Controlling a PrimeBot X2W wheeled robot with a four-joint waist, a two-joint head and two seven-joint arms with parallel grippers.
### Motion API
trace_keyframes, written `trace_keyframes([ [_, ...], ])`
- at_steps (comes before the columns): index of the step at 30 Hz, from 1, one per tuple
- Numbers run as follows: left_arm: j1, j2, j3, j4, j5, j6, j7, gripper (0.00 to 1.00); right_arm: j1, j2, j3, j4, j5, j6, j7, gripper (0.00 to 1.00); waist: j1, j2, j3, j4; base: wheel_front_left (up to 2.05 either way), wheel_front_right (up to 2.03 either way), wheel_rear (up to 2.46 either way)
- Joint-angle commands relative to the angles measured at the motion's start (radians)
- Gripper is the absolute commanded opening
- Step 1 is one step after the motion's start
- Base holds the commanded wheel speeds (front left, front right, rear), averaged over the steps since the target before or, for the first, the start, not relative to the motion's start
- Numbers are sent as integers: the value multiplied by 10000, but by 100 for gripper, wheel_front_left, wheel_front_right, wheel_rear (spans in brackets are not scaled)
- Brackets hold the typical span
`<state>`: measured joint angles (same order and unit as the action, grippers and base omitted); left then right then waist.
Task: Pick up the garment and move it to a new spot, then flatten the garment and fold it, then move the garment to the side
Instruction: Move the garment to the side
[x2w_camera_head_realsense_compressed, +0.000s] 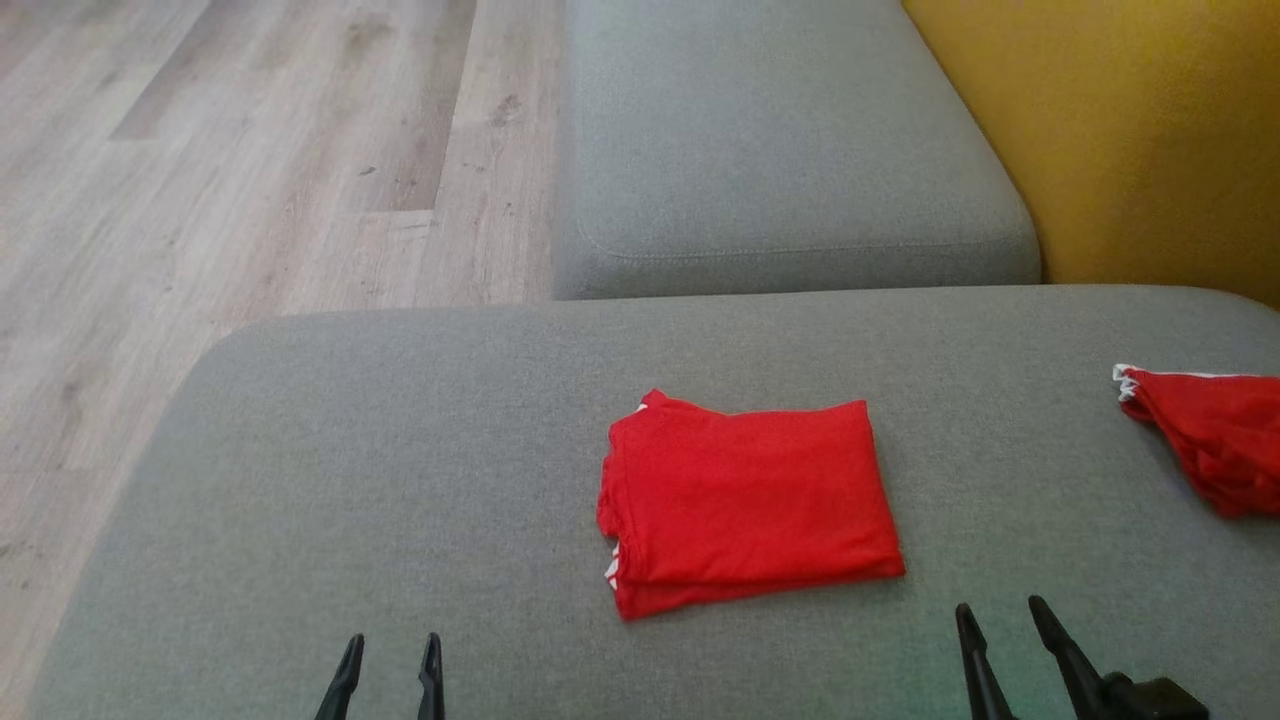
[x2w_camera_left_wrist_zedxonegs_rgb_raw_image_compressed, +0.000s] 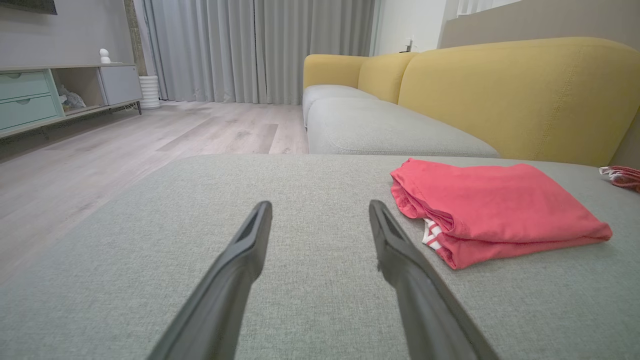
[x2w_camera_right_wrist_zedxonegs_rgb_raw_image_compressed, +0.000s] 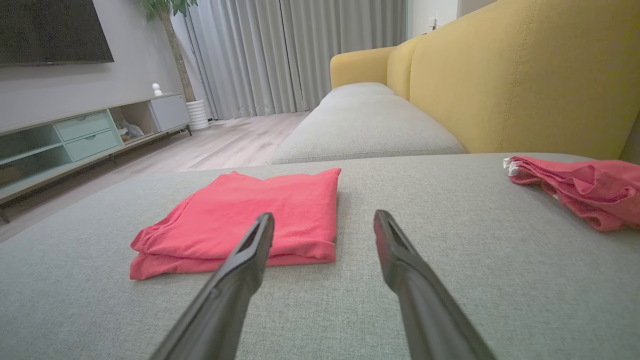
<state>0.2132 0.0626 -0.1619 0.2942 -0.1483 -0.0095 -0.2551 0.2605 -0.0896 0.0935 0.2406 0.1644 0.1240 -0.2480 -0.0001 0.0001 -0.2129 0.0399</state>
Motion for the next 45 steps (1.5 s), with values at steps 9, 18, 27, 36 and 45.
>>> trace_keyframes([
  [9, -275, -96, 425, -230, 244, -153, -67, 100, -278, 18, 113, -297, -64, 67, -137, 100, 1, -1, -42, 14, 0, 0, 0],
  [18, -272, -109, 428, -265, 326, -209, -67, 100, -321, 26, 27, -332, -44, 67, -137, 100, 1, -1, 129, 39, 0, 0, 0],
  [27, -514, -118, 226, -561, 498, -77, -67, 100, -1072, -53, -18, 156, 267, 67, -137, 100, 1, -1, 788, 121, 0, 0, 0],
  [36, -981, -122, -371, -851, 581, 40, -67, 100, -3434, -494, 468, 2565, 1190, 67, -137, 100, 1, -1, 1774, 441, 0, 0, 0],
  [45, -1548, -123, -923, -993, 574, 141, -67, 100, -5994, -715, 1211, 5657, 2709, 67, 591, 100, 1, -1, 2468, 919, 0, 0, 0],
])
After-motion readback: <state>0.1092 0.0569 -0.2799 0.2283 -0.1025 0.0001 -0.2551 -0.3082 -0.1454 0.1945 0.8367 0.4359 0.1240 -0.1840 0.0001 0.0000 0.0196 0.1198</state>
